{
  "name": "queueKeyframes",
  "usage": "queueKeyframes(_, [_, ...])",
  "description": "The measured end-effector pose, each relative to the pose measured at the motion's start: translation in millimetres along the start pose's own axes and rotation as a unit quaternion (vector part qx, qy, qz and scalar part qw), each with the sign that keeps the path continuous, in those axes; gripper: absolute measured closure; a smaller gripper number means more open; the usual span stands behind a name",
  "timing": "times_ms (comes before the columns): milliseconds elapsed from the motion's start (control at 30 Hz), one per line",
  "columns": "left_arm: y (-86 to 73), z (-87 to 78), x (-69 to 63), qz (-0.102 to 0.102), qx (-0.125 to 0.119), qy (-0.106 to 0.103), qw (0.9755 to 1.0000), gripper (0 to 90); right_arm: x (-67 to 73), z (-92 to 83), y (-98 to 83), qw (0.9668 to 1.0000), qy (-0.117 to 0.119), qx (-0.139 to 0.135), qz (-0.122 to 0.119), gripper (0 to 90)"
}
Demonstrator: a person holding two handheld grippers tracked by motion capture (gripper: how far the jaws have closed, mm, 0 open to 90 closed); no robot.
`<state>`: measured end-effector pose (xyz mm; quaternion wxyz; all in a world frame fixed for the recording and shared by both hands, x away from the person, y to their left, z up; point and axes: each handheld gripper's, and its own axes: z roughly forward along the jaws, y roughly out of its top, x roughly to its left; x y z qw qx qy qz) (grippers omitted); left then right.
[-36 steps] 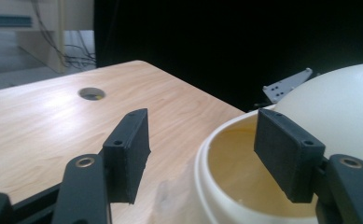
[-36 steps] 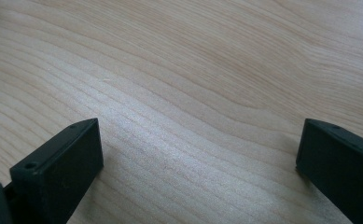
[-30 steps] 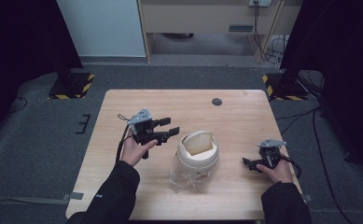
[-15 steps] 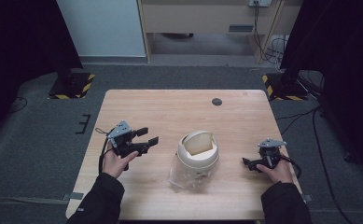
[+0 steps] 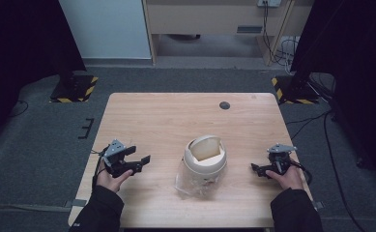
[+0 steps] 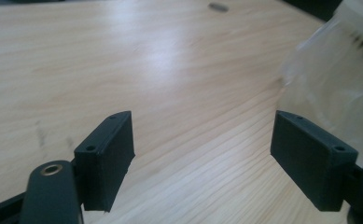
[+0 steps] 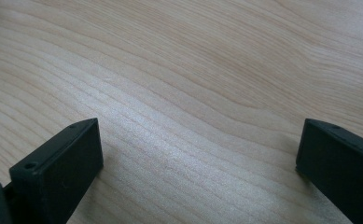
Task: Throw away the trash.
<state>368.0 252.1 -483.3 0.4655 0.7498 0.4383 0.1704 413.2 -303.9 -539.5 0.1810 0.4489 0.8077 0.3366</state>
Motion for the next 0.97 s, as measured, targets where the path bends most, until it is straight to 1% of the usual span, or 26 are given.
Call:
queueKeyframes(100, [-7.2,1.5,7.7,0.009,0.032,0.030,0.9990,20.3,0.1,0.0,0.0,1.0000,0.000,0.000,0.000,0.7])
queueKeyframes(167, [-10.9,3.3,13.0,0.007,0.046,0.042,0.9981,19.5,0.1,0.0,0.0,1.0000,0.000,0.000,-0.001,0.6])
queueKeyframes(267, [-15.7,5.9,19.5,0.010,0.068,0.060,0.9958,18.1,0.1,0.0,-0.1,1.0000,0.000,0.000,-0.001,0.6])
queueKeyframes(367, [-19.2,9.4,23.6,0.012,0.090,0.073,0.9932,17.3,0.2,0.0,0.0,1.0000,0.000,0.000,0.000,0.6])
queueKeyframes(467, [-20.8,12.4,25.8,0.010,0.100,0.078,0.9919,15.9,0.1,0.0,-0.1,1.0000,0.000,0.000,-0.001,0.6])
queueKeyframes(533, [-22.6,14.4,27.3,0.011,0.109,0.081,0.9906,14.8,0.1,0.1,-0.1,1.0000,0.000,0.000,-0.001,0.6])
queueKeyframes(700, [-28.0,19.4,30.6,0.011,0.140,0.087,0.9862,13.8,0.2,0.0,-0.1,1.0000,0.000,0.000,-0.001,0.6])
queueKeyframes(767, [-29.4,20.8,31.1,0.014,0.152,0.085,0.9846,13.2,0.3,0.0,-0.1,1.0000,0.000,0.000,0.000,0.6])
queueKeyframes(833, [-30.5,22.1,30.9,0.012,0.160,0.084,0.9834,12.6,0.2,0.0,-0.1,1.0000,0.000,0.000,-0.001,0.6])
queueKeyframes(967, [-31.5,23.8,30.0,0.019,0.163,0.083,0.9831,9.1,0.3,0.0,-0.1,1.0000,0.000,0.000,0.000,0.6])
